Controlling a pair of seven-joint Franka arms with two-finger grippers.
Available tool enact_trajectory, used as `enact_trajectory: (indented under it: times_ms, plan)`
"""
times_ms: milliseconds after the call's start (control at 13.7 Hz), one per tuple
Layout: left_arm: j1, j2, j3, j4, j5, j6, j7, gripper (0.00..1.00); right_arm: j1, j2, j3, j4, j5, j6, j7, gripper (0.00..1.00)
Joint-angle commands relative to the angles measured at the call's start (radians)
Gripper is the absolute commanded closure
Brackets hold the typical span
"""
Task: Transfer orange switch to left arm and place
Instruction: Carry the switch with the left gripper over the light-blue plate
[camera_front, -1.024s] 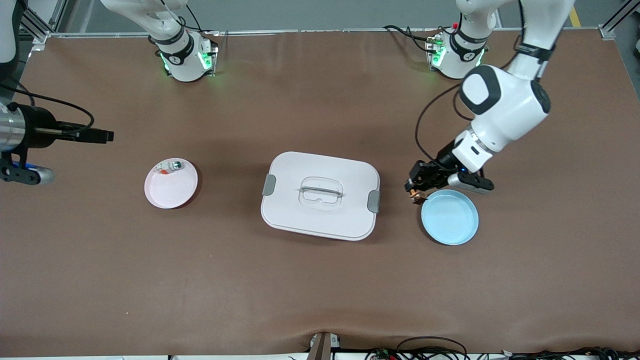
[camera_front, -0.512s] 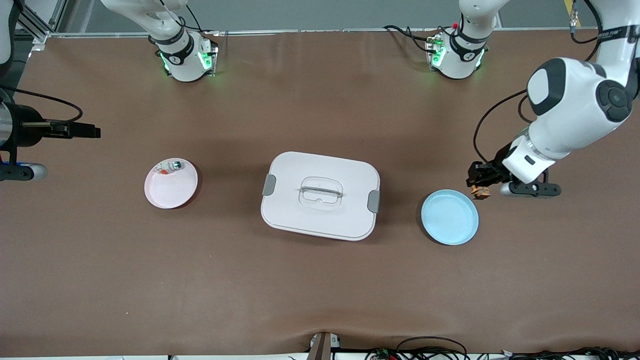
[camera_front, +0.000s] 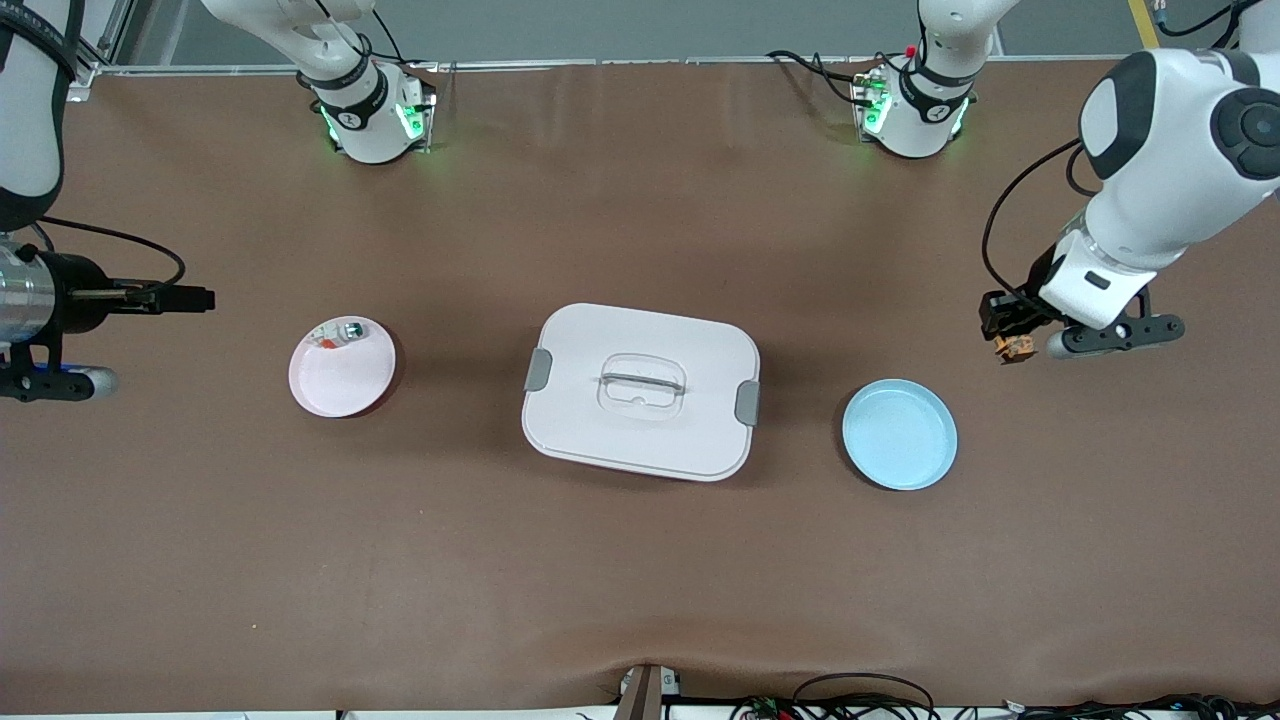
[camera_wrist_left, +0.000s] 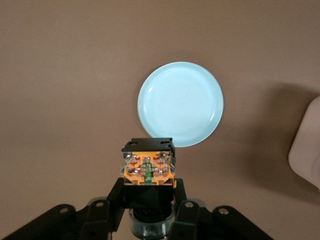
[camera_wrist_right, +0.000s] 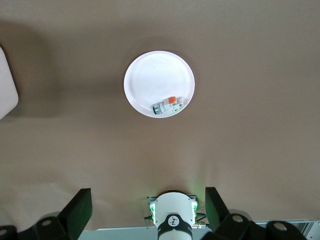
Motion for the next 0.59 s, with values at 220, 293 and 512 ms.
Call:
enact_trajectory:
  times_ms: [220,293,512]
  plan:
    - [0.012,-0.051,-0.008,-0.002,0.039,-0.048,-0.273,0.99,-0.023,0.01,0.018,0.041,-0.018,-0.007,-0.014,0.0]
    - [0.012,-0.048,-0.011,-0.002,0.034,-0.048,-0.348,1.0,-0.021,0.005,0.016,0.041,-0.018,-0.007,-0.013,0.0]
    - [0.01,-0.028,-0.014,0.012,0.005,-0.039,-0.555,1.0,-0.024,0.002,0.01,0.041,-0.02,-0.009,-0.001,0.0]
